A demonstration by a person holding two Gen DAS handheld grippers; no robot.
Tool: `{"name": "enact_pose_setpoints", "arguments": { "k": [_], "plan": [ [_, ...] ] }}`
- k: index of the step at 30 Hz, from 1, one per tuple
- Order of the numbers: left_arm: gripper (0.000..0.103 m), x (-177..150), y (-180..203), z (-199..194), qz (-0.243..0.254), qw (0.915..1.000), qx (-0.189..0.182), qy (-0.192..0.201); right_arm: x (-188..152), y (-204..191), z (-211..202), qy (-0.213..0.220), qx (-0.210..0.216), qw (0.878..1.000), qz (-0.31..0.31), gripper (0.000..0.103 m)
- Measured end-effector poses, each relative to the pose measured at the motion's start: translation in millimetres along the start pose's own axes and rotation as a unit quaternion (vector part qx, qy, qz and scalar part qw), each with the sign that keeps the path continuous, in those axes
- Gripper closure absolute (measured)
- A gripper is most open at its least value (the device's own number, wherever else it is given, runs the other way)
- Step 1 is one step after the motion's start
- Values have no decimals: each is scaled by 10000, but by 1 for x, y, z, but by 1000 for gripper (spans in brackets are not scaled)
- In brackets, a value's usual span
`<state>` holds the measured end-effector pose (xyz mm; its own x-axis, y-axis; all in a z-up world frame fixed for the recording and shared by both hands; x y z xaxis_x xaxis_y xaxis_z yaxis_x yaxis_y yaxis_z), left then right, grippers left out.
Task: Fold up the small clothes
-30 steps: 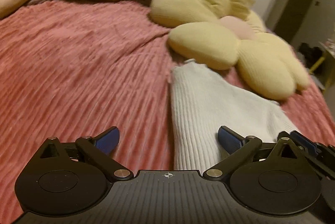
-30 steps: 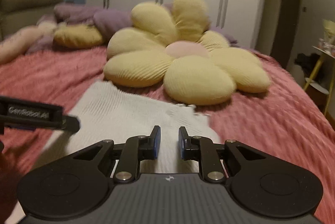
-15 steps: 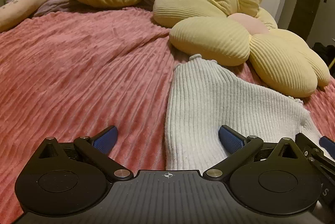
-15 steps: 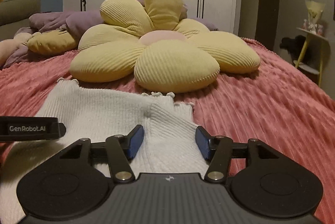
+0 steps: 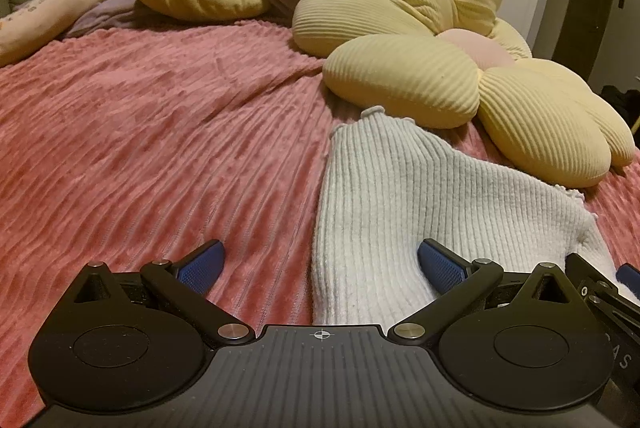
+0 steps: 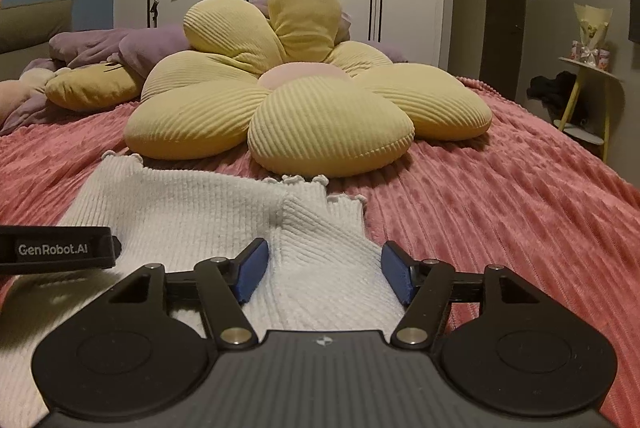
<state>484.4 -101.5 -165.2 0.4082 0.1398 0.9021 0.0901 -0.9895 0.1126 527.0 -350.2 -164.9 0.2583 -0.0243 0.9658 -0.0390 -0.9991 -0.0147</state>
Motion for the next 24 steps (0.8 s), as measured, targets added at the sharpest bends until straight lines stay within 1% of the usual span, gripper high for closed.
{"name": "enact_pose_setpoints", "arguments": {
  "k": [3, 5, 6, 7, 8, 10, 11, 12, 13, 14, 15, 16, 18, 19, 20, 22, 23, 24],
  "plan": [
    [0, 1, -1, -1, -45, 10000, -38, -31, 0, 0, 2, -52, -54, 10000, -5, 34],
    [0, 3, -3, -3, -156, 9997, -150, -102, 1, 1, 2, -99, -63, 9999, 13, 30],
    [0, 4, -5, -5, -226, 9992, -273, -158, 2, 2, 2, -143, -90, 9998, 51, 27],
    [0, 4, -7, -8, -266, 9987, -395, -207, 2, 5, 3, -216, -73, 9996, 162, 26],
    [0, 4, -9, -12, -239, 9980, -522, -254, 2, 7, 4, -293, 0, 9990, 326, 26],
    [0, 2, -10, -27, -15, 9961, -830, -297, 3, 13, 5, -478, 133, 9969, 617, 24],
    [0, 1, -13, -34, 3, 9952, -935, -299, 3, 15, 4, -592, 209, 9955, 706, 24],
    [0, 1, -16, -43, -102, 9936, -1081, -325, 5, 16, 2, -726, 284, 9940, 768, 21],
    [0, 1, -22, -52, -340, 9900, -1300, -439, 6, 18, -2, -864, 350, 9922, 825, 18],
    [0, 0, -26, -58, -605, 9838, -1546, -671, 7, 20, -10, -1009, 469, 9892, 955, 18],
    [0, -2, -30, -65, -925, 9741, -1822, -970, 6, 22, -18, -1118, 621, 9850, 1158, 18],
    [0, -3, -34, -72, -1166, 9640, -2079, -1181, 5, 27, -30, -1250, 869, 9762, 1546, 18],
    [0, -5, -37, -83, -1365, 9468, -2549, -1412, -2, 37, -46, -1511, 1192, 9578, 2137, 18],
    [0, -7, -37, -85, -1422, 9409, -2691, -1485, -7, 45, -55, -1592, 1334, 9487, 2385, 18],
    [0, -8, -36, -85, -1464, 9364, -2782, -1558, -10, 49, -61, -1614, 1440, 9434, 2515, 18],
    [0, -9, -32, -81, -1486, 9346, -2820, -1579, -15, 54, -68, -1680, 1648, 9318, 2764, 19],
    [0, -9, -29, -79, -1535, 9303, -2912, -1616, -16, 55, -69, -1696, 1715, 9277, 2848, 19],
    [0, -9, -24, -76, -1624, 9230, -3045, -1703, -16, 55, -68, -1718, 1745, 9255, 2890, 21]
  ]
}}
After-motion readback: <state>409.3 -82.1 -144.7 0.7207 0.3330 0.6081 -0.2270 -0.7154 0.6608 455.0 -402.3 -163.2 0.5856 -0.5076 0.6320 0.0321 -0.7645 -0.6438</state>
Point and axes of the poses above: each gripper's, at about its wrist camera, not at the fingertips, and z roughly the way its jaws point, y to its right, x to its top, the point moved 9 cm from there along z, roughly the way its jaws point, and after that the axes turned 14 degrees about y, right-handed, at the moved point
